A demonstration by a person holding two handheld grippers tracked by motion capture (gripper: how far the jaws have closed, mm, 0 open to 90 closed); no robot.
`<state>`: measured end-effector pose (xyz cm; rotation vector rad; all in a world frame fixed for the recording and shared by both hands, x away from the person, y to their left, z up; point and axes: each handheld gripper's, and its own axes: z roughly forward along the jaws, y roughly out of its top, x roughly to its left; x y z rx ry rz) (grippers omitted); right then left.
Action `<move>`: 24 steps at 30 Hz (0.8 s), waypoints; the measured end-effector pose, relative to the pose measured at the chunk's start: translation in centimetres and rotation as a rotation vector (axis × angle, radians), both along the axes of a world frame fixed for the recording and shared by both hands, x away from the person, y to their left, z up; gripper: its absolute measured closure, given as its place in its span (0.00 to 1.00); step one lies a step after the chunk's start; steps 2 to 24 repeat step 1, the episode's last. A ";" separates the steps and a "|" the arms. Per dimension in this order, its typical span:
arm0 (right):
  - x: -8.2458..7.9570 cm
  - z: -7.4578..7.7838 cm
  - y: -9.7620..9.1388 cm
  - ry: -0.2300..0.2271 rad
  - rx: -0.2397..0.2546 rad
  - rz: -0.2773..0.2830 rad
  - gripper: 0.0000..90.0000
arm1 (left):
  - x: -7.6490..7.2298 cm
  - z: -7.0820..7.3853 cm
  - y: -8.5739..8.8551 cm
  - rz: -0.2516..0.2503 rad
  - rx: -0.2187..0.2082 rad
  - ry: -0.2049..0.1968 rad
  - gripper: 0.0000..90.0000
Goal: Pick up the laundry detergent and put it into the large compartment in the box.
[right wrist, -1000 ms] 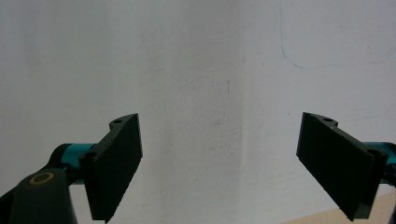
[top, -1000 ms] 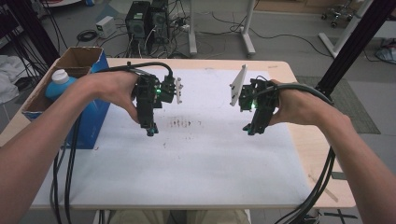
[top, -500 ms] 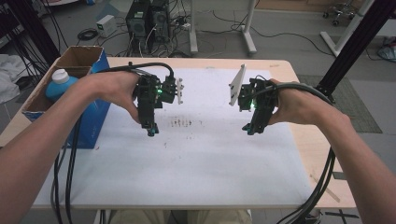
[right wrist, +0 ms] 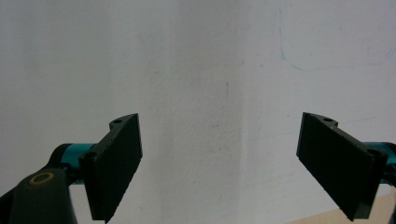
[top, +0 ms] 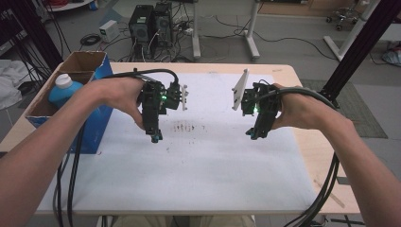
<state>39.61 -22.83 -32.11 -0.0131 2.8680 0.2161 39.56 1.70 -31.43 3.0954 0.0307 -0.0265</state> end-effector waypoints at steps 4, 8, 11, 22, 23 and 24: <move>-0.1 0.0 0.0 0.002 0.000 -0.001 0.15 | 0.0 0.0 0.0 0.000 0.001 -0.002 0.19; -0.1 0.0 0.0 0.002 0.000 -0.001 0.15 | 0.0 0.0 0.0 0.000 0.001 -0.002 0.19; -0.1 0.0 0.0 0.002 0.000 -0.001 0.15 | 0.0 0.0 0.0 0.000 0.001 -0.002 0.19; -0.1 0.0 0.0 0.002 0.000 -0.001 0.15 | 0.0 0.0 0.0 0.000 0.001 -0.002 0.19; -0.1 0.0 0.0 0.002 0.000 -0.001 0.15 | 0.0 0.0 0.0 0.000 0.001 -0.002 0.19; -0.1 0.0 0.0 0.002 0.000 -0.001 0.15 | 0.0 0.0 0.0 0.000 0.001 -0.002 0.19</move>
